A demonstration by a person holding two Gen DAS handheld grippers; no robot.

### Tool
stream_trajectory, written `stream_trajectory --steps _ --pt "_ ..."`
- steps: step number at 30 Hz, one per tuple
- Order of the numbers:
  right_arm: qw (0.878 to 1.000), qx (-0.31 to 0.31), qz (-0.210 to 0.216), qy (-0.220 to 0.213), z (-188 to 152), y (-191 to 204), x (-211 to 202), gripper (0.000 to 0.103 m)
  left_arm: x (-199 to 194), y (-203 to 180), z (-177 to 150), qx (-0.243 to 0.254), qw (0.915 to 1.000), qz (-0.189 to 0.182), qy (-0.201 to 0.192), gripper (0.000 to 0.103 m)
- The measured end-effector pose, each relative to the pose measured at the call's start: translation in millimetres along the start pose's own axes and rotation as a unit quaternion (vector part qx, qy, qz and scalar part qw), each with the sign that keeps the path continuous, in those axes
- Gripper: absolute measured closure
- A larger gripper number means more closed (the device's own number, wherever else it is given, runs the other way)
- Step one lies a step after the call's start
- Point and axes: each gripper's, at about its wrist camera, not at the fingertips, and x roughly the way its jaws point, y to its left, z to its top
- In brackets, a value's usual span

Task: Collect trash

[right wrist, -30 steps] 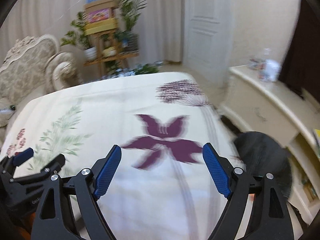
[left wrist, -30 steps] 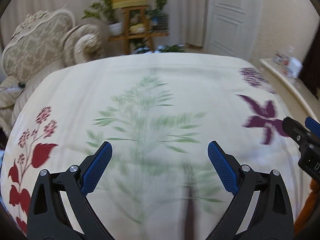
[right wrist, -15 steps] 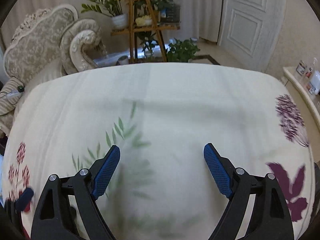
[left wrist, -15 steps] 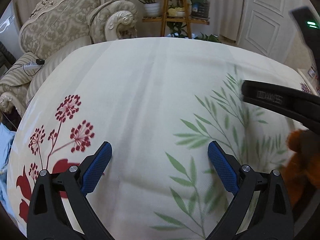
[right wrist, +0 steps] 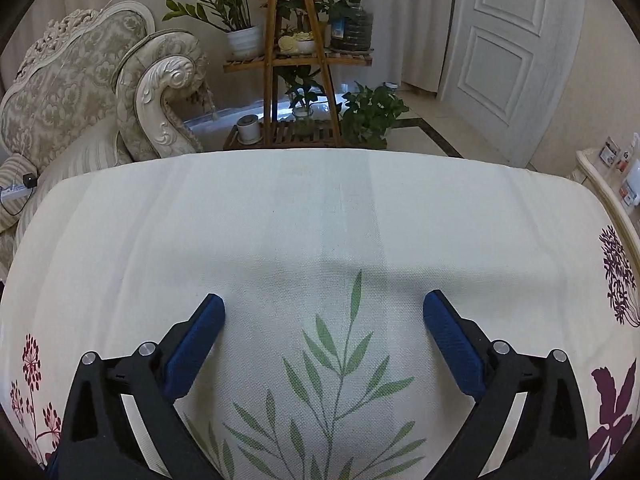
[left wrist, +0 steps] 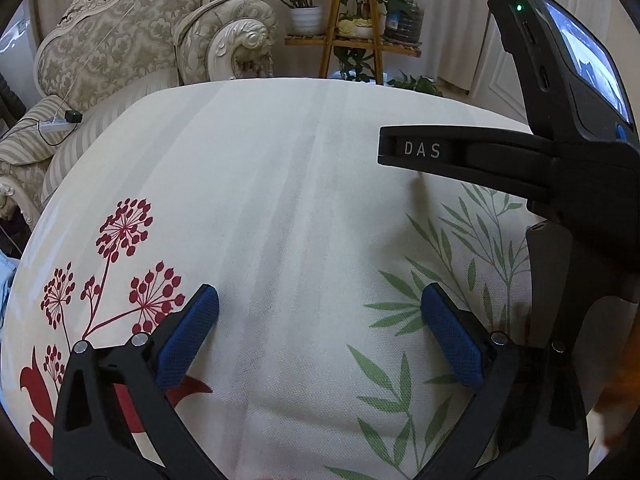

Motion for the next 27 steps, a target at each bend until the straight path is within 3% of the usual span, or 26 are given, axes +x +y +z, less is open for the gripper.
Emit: stream_trajectory --steps 27 --pt "1.000 -0.001 0.000 0.000 0.9 1.6 1.4 0.006 0.7 0.3 -0.1 0.000 1.0000 0.001 -0.001 0.004"
